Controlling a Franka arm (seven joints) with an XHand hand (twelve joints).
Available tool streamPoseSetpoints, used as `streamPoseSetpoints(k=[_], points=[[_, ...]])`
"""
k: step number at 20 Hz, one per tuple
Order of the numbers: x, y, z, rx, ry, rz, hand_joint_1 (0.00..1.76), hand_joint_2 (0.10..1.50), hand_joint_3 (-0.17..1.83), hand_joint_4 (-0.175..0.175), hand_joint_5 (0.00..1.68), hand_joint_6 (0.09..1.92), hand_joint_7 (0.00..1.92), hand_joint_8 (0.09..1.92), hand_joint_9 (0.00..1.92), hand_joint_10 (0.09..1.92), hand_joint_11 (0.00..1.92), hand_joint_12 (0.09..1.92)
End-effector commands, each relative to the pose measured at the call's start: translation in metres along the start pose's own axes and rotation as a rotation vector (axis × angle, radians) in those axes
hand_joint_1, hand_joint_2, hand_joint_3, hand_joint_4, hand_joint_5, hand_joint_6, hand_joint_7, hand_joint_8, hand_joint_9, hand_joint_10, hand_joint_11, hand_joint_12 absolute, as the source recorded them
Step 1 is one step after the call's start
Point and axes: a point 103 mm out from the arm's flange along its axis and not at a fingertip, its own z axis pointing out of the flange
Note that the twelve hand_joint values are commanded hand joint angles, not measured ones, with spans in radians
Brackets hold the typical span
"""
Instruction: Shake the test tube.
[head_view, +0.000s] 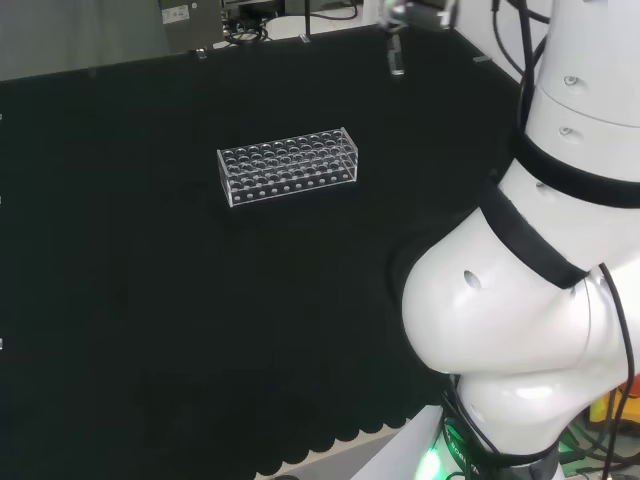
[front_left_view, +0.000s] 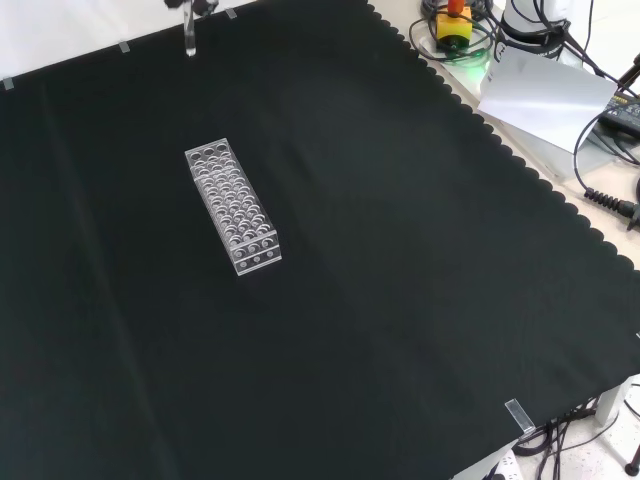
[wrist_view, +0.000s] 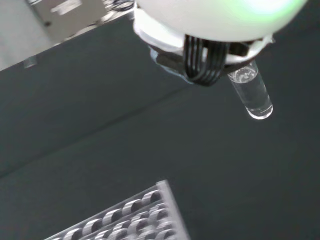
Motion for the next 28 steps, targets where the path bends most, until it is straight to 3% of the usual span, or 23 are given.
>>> streamPoseSetpoints(k=[1, 4, 9, 14, 21, 28], points=[[-0.092, -0.017, -0.033, -0.041, -0.035, 0.164, 1.43, 0.68, 0.55, -0.175, 1.29, 0.34, 1.39, 0.70, 1.29, 0.59, 1.11, 1.00], [-0.099, -0.019, -0.035, -0.033, -0.018, 0.153, 1.43, 0.68, 0.55, -0.175, 1.29, 0.34, 1.39, 0.70, 1.29, 0.59, 1.11, 1.00], [-0.064, -0.020, -0.014, -0.013, 0.013, 0.099, 1.43, 0.68, 0.55, -0.175, 1.29, 0.34, 1.39, 0.70, 1.29, 0.59, 1.11, 1.00], [0.004, -0.018, 0.014, 0.015, 0.028, -0.002, 1.43, 0.68, 0.55, -0.175, 1.30, 0.34, 1.39, 0.70, 1.29, 0.59, 1.11, 1.01], [0.114, -0.026, 0.045, 0.058, 0.033, -0.190, 1.43, 0.68, 0.55, -0.175, 1.30, 0.34, 1.39, 0.70, 1.29, 0.59, 1.11, 1.01], [0.189, -0.049, 0.064, 0.087, 0.113, -0.318, 1.43, 0.68, 0.56, -0.175, 1.30, 0.34, 1.39, 0.69, 1.29, 0.59, 1.11, 1.01]])
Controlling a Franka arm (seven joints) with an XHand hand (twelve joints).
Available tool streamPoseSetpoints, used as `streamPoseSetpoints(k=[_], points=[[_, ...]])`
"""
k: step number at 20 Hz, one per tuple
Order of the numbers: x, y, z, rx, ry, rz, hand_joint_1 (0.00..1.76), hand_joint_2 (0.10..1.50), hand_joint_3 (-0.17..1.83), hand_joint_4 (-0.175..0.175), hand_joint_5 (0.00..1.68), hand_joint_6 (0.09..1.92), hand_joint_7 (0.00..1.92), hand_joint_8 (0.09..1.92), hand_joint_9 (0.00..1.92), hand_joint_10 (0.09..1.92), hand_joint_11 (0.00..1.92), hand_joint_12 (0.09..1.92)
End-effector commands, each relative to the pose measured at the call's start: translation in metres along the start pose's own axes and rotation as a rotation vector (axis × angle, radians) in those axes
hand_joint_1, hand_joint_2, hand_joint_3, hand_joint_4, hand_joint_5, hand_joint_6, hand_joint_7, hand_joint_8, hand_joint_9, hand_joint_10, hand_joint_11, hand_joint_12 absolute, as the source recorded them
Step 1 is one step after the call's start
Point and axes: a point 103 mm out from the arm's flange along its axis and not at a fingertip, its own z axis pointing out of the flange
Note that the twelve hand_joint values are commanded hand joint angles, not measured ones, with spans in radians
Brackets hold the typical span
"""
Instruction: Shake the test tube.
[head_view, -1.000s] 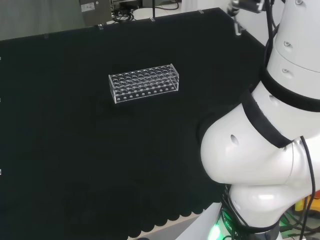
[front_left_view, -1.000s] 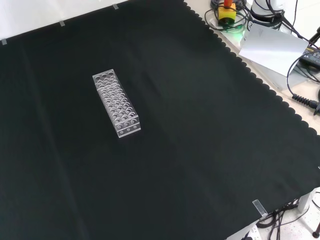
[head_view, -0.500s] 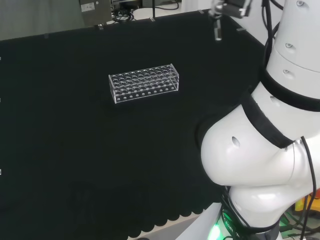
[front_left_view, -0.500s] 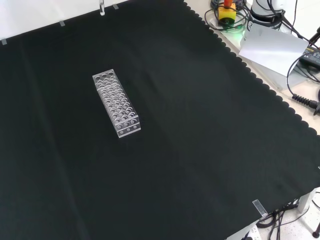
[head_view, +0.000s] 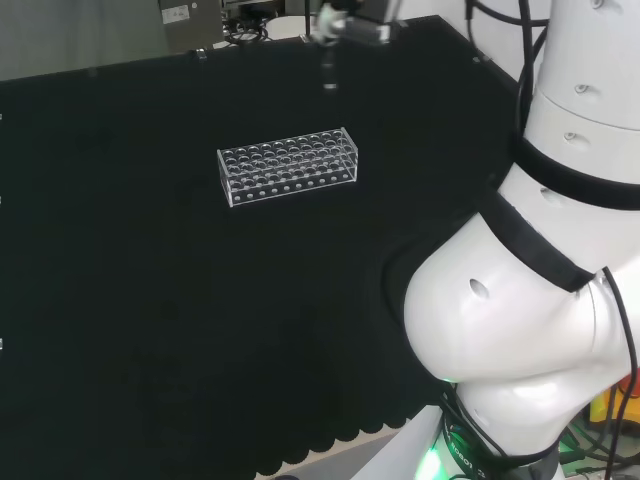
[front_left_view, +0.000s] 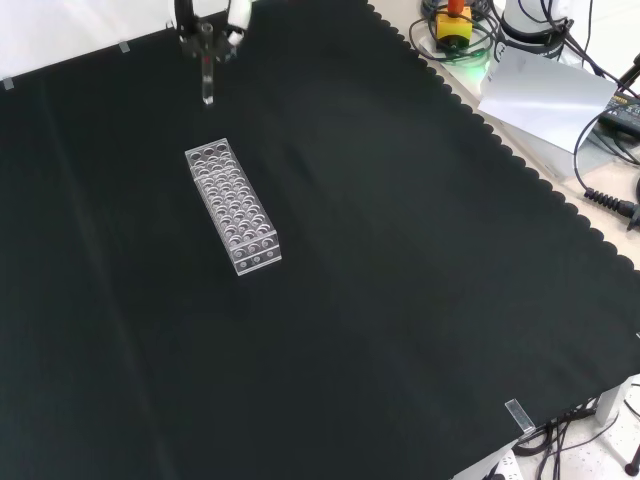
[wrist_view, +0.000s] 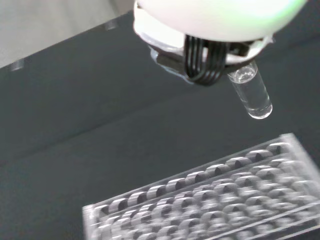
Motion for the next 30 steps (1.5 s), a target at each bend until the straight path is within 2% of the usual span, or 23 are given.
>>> streamPoseSetpoints(k=[1, 4, 5, 7, 9, 11, 13, 15, 19, 22, 25, 30], points=[[0.075, -0.003, 0.022, 0.021, 0.078, -0.133, 1.43, 0.68, 0.56, -0.175, 1.30, 0.34, 1.39, 0.69, 1.29, 0.59, 1.11, 1.01], [0.087, -0.003, 0.024, 0.026, 0.087, -0.156, 1.43, 0.68, 0.56, -0.175, 1.30, 0.34, 1.39, 0.69, 1.29, 0.59, 1.10, 1.01], [0.087, -0.003, 0.023, 0.020, 0.090, -0.150, 1.43, 0.68, 0.56, -0.175, 1.30, 0.34, 1.39, 0.69, 1.29, 0.59, 1.10, 1.01], [0.077, -0.002, 0.020, 0.023, 0.106, -0.160, 1.43, 0.68, 0.56, -0.175, 1.30, 0.34, 1.39, 0.69, 1.29, 0.59, 1.10, 1.01], [0.066, -0.001, 0.019, 0.023, 0.094, -0.149, 1.43, 0.68, 0.56, -0.175, 1.30, 0.34, 1.39, 0.69, 1.29, 0.59, 1.10, 1.01], [0.053, -0.002, 0.016, 0.016, 0.078, -0.115, 1.43, 0.68, 0.56, -0.175, 1.30, 0.34, 1.39, 0.69, 1.29, 0.59, 1.10, 1.01], [0.030, -0.002, 0.011, 0.007, 0.046, -0.069, 1.43, 0.68, 0.56, -0.175, 1.30, 0.34, 1.39, 0.69, 1.29, 0.59, 1.10, 1.01], [0.000, -0.002, 0.002, -0.006, 0.003, -0.012, 1.43, 0.68, 0.56, -0.175, 1.30, 0.34, 1.39, 0.69, 1.29, 0.59, 1.10, 1.01], [-0.059, -0.006, -0.017, -0.029, -0.023, 0.109, 1.43, 0.68, 0.56, -0.175, 1.30, 0.34, 1.39, 0.69, 1.29, 0.59, 1.10, 1.01], [-0.100, -0.010, -0.031, -0.038, -0.055, 0.169, 1.43, 0.68, 0.56, -0.175, 1.30, 0.34, 1.39, 0.69, 1.29, 0.59, 1.10, 1.01], [-0.124, -0.017, -0.041, -0.058, -0.114, 0.209, 1.43, 0.68, 0.56, -0.175, 1.30, 0.34, 1.39, 0.69, 1.29, 0.59, 1.10, 1.01], [-0.184, -0.025, -0.066, -0.074, -0.179, 0.317, 1.43, 0.68, 0.56, -0.175, 1.30, 0.34, 1.39, 0.69, 1.29, 0.59, 1.10, 1.01]])
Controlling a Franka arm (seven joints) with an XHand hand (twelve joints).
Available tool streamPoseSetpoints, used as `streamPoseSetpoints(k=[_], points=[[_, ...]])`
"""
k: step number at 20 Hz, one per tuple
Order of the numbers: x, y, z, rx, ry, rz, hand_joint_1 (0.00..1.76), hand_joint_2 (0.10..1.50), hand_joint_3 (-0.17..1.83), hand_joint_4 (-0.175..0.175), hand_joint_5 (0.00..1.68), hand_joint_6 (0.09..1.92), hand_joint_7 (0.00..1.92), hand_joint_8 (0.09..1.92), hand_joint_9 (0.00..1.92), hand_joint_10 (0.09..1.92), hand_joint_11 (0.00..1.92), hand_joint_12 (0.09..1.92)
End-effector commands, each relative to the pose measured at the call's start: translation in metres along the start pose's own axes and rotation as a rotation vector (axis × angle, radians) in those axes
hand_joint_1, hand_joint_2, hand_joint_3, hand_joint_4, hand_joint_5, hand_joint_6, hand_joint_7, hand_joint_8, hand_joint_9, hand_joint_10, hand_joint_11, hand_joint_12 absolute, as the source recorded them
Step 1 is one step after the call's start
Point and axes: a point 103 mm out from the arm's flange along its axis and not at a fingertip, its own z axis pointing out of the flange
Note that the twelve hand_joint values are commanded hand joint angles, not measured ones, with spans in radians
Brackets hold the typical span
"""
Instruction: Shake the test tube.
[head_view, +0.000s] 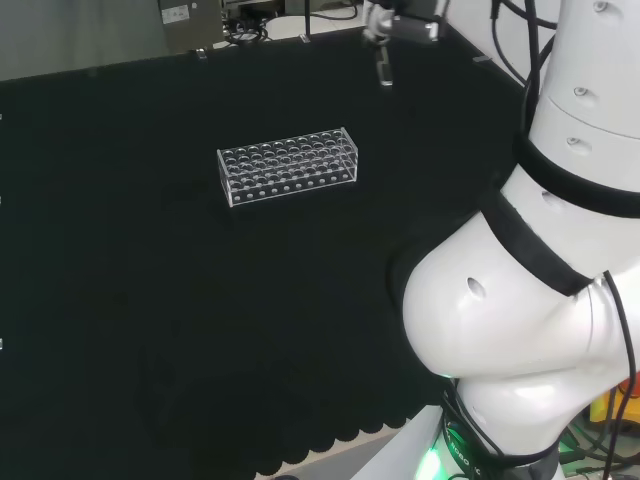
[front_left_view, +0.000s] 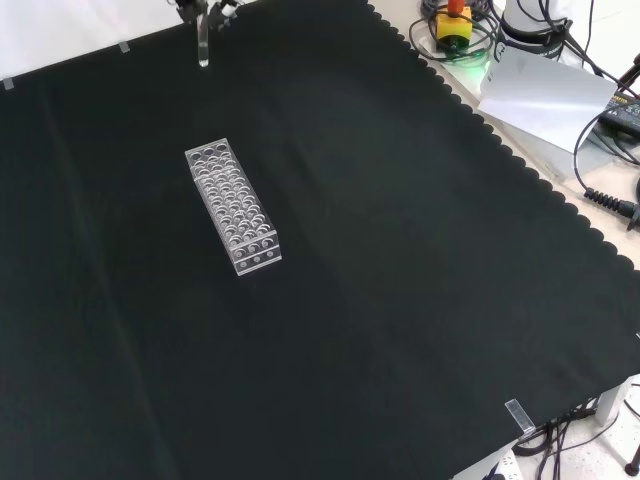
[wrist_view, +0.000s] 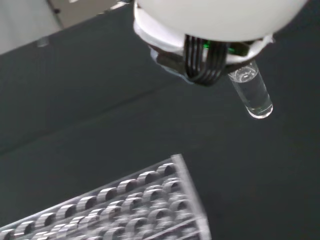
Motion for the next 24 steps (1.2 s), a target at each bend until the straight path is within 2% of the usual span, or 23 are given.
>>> streamPoseSetpoints(k=[1, 4, 8, 11, 12, 13, 16, 18, 24], points=[[-0.095, -0.001, -0.028, -0.028, -0.090, 0.176, 1.43, 0.68, 0.56, -0.175, 1.30, 0.34, 1.39, 0.69, 1.29, 0.59, 1.10, 1.01], [-0.114, 0.000, -0.035, -0.028, -0.089, 0.216, 1.43, 0.68, 0.56, -0.175, 1.30, 0.34, 1.39, 0.69, 1.29, 0.59, 1.10, 1.01], [-0.110, 0.000, -0.034, -0.028, -0.100, 0.221, 1.43, 0.68, 0.56, -0.175, 1.30, 0.34, 1.39, 0.69, 1.29, 0.59, 1.10, 1.01], [-0.099, 0.004, -0.027, -0.022, -0.090, 0.191, 1.43, 0.68, 0.56, -0.175, 1.30, 0.34, 1.39, 0.69, 1.29, 0.59, 1.10, 1.01], [-0.102, 0.010, -0.024, 0.017, -0.005, 0.106, 1.43, 0.68, 0.56, -0.175, 1.30, 0.34, 1.39, 0.69, 1.29, 0.59, 1.10, 1.01], [-0.090, 0.007, -0.021, 0.014, 0.014, 0.078, 1.43, 0.68, 0.56, -0.175, 1.30, 0.34, 1.39, 0.69, 1.29, 0.59, 1.10, 1.01], [-0.068, 0.012, -0.009, 0.026, 0.010, 0.042, 1.43, 0.68, 0.56, -0.175, 1.30, 0.34, 1.39, 0.69, 1.29, 0.59, 1.10, 1.01], [-0.040, 0.010, 0.003, 0.039, 0.015, 0.013, 1.43, 0.68, 0.56, -0.175, 1.30, 0.34, 1.39, 0.69, 1.29, 0.59, 1.10, 1.01], [0.074, 0.002, 0.040, 0.093, 0.023, -0.084, 1.43, 0.68, 0.56, -0.175, 1.30, 0.34, 1.39, 0.69, 1.29, 0.59, 1.10, 1.01]])
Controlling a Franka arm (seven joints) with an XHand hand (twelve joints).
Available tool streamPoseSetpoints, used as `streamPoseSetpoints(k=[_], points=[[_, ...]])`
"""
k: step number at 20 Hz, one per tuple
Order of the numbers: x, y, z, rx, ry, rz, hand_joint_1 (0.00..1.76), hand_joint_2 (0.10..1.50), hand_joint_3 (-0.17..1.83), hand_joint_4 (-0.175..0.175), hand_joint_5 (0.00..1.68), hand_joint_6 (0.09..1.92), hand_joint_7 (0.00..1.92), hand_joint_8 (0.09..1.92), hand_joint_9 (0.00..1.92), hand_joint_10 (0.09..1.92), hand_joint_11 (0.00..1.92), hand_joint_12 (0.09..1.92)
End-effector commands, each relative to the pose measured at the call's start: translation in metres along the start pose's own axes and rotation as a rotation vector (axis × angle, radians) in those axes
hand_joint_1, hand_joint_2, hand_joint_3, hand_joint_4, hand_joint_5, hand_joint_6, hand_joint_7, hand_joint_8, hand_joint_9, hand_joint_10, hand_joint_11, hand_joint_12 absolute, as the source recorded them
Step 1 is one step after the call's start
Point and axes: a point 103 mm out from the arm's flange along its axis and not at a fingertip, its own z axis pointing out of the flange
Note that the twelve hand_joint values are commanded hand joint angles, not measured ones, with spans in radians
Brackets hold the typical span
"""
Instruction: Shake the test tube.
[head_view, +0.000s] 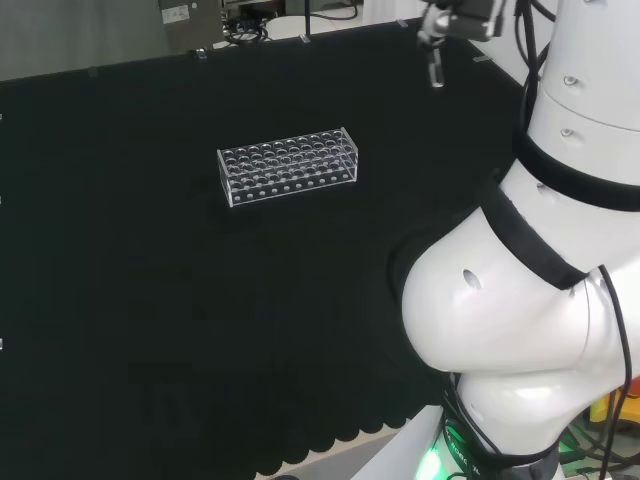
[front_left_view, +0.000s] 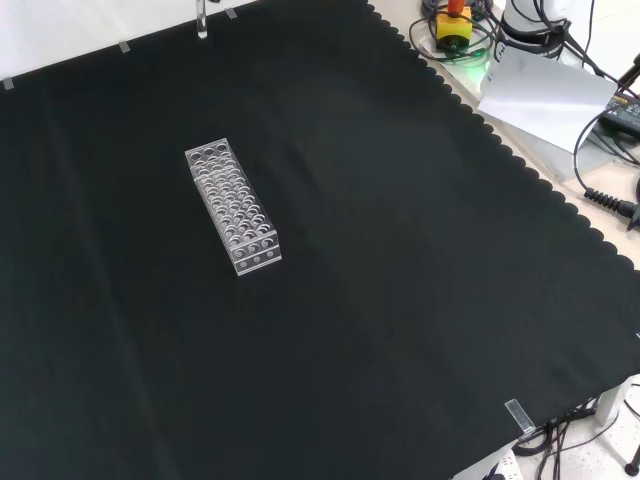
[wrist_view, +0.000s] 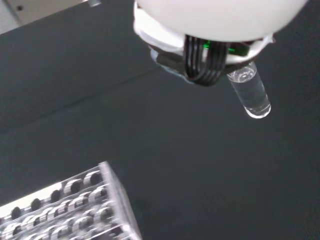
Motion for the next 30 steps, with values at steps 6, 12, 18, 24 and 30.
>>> streamPoseSetpoints(k=[6, 12, 18, 24, 30], points=[[0.196, -0.020, 0.059, 0.092, 0.118, -0.182, 1.43, 0.68, 0.56, -0.175, 1.30, 0.34, 1.39, 0.69, 1.29, 0.59, 1.10, 1.01], [0.215, -0.024, 0.062, 0.083, 0.129, -0.245, 1.43, 0.68, 0.56, -0.175, 1.30, 0.34, 1.39, 0.69, 1.29, 0.59, 1.10, 1.01], [0.182, -0.015, 0.052, 0.060, 0.067, -0.178, 1.43, 0.68, 0.56, -0.175, 1.30, 0.34, 1.39, 0.69, 1.29, 0.59, 1.10, 1.01], [0.097, -0.004, 0.031, 0.042, 0.033, -0.027, 1.43, 0.68, 0.56, -0.175, 1.30, 0.34, 1.39, 0.69, 1.29, 0.59, 1.10, 1.01], [0.017, -0.007, 0.013, 0.014, -0.008, 0.089, 1.43, 0.68, 0.56, -0.175, 1.30, 0.34, 1.39, 0.69, 1.29, 0.59, 1.10, 1.01]])
